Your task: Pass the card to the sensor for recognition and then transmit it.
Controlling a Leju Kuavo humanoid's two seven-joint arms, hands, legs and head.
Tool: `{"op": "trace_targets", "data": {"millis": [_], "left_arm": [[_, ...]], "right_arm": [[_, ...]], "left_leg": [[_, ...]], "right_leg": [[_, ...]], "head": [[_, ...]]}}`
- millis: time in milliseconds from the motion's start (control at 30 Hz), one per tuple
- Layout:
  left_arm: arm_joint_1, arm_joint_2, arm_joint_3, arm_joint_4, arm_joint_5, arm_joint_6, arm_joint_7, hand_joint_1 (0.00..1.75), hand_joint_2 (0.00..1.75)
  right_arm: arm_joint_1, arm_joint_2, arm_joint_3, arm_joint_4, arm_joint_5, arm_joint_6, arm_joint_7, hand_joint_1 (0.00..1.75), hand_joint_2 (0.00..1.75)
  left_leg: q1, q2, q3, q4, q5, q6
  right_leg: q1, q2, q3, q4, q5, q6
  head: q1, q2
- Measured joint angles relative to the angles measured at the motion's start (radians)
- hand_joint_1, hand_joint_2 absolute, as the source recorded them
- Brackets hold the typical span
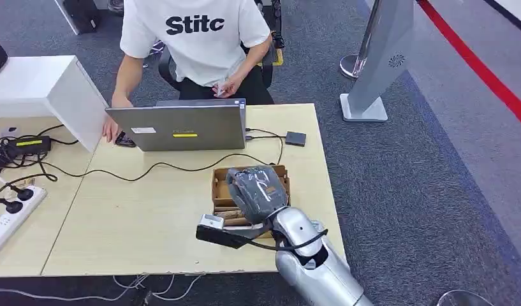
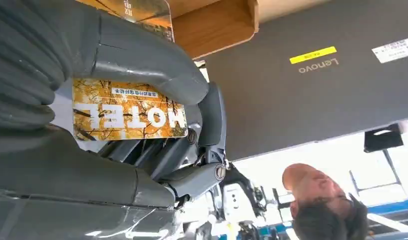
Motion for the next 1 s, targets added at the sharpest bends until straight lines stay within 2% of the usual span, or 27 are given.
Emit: {"op": "trace_targets", "data": {"millis": [33,167,267,367,433,567,1000], "left_arm": [[0.0,0.0,0.0,0.0,-0.001,-0.001,0.0,0.0,1.75],[-0.001,0.0,0.0,0.0,-0.009,-0.002,0.002,0.0,1.75],[-0.003,-0.001,-0.001,0.0,-0.017,0.0,0.013,0.0,1.75],[-0.008,-0.002,-0.003,0.0,-0.025,0.002,0.023,0.0,1.75],[-0.011,-0.003,-0.009,0.0,-0.027,0.008,0.027,0.0,1.75],[-0.012,-0.003,-0.016,0.0,-0.027,0.01,0.031,0.0,1.75],[-0.012,-0.001,-0.016,0.0,-0.027,0.011,0.031,0.0,1.75]], "right_arm": [[-0.007,0.0,0.005,-0.003,-0.007,0.009,0.011,1.71,1.75],[-0.049,0.002,0.015,0.005,-0.079,0.091,0.062,1.75,1.75],[-0.088,0.018,0.015,0.05,-0.165,0.148,0.105,1.75,1.75],[-0.134,0.051,-0.015,0.117,-0.267,0.202,0.199,1.75,1.75],[-0.173,0.068,-0.044,0.163,-0.291,0.216,0.23,1.75,1.75],[-0.213,0.079,-0.074,0.21,-0.301,0.221,0.241,1.75,1.75],[-0.22,0.083,-0.139,0.254,-0.295,0.212,0.24,1.75,1.75]], "left_leg": [[0.0,0.0,0.0,0.0,0.0,0.0],[0.0,0.0,0.0,0.0,0.0,0.0],[0.0,0.0,0.0,0.0,0.001,0.0],[0.0,0.0,0.0,0.0,0.002,0.001],[0.0,0.0,0.0,0.0,0.002,0.001],[0.0,0.0,0.0,0.0,0.002,0.001],[0.0,0.0,0.0,0.0,0.002,0.001]], "right_leg": [[0.0,0.0,0.0,0.0,0.0,0.0],[0.0,0.0,0.0,0.0,0.0,0.0],[0.0,0.0,0.0,0.0,0.001,0.0],[0.0,0.0,0.0,0.0,0.001,0.0],[0.0,0.0,0.0,0.0,0.001,0.0],[0.0,0.0,0.0,0.0,0.002,-0.001],[0.0,0.0,-0.001,0.0,0.002,-0.001]], "head": [[0.0,0.0],[0.0,0.0],[0.0,0.0],[0.0,0.0],[0.0,0.0],[0.0,0.0],[0.0,0.0]]}}
